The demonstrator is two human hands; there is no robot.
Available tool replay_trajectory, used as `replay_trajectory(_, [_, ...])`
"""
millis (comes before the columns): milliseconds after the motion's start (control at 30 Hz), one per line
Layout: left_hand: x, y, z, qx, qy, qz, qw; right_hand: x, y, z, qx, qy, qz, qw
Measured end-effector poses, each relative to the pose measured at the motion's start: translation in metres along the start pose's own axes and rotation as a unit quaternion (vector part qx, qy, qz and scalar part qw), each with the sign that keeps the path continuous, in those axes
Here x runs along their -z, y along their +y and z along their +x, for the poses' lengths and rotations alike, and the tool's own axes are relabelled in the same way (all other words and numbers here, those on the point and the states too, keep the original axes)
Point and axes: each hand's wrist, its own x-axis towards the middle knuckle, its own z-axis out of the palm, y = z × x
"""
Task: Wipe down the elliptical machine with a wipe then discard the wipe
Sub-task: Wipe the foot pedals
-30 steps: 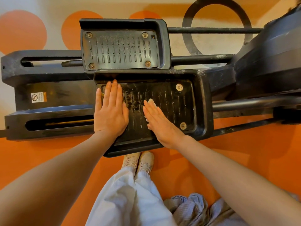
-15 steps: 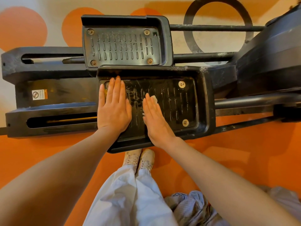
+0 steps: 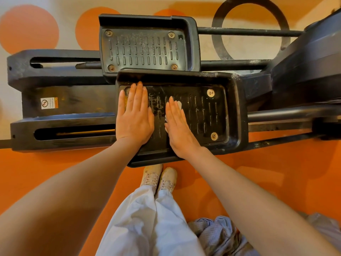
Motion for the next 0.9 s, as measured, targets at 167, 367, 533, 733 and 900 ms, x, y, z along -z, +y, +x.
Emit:
replay_trajectory(167, [0.003, 0.001, -0.002, 0.001, -0.003, -0.002, 1.0, 0.001, -0.002, -0.038, 0.001, -0.053, 0.012, 0.999])
replay_trajectory(367, [0.003, 0.001, -0.002, 0.002, 0.005, -0.005, 1.0, 0.004, 0.005, -0.029, 0.001, -0.059, -0.008, 0.998])
replay_trajectory(533, [0.002, 0.001, -0.003, 0.0, 0.011, -0.012, 1.0, 0.009, 0.015, -0.021, 0.024, -0.065, -0.01, 0.998])
replay_trajectory(733, [0.005, -0.001, -0.004, -0.006, 0.009, -0.016, 1.0, 0.012, 0.007, -0.028, 0.013, 0.001, -0.02, 1.0])
replay_trajectory(900, [0.007, -0.003, -0.004, -0.019, -0.001, -0.026, 0.999, 0.005, 0.007, -0.054, 0.006, 0.147, -0.044, 0.988])
